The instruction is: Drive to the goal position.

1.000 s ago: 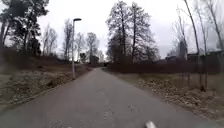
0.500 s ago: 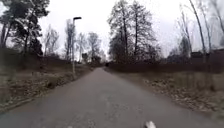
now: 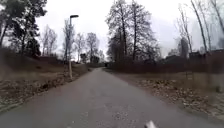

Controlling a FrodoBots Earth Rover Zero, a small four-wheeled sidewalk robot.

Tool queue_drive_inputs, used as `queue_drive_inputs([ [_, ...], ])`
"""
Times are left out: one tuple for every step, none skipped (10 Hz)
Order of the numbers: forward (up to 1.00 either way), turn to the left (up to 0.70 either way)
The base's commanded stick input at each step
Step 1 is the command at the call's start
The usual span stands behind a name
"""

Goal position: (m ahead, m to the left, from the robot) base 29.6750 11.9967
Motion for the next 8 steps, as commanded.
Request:
queue_drive_inputs([
  [0.7,0.0],
  [0.7,0.0],
  [0.7,0.0],
  [0.7,0.0],
  [0.7,0.0],
  [0.7,0.0],
  [0.7,0.0],
  [0.7,0.0],
])
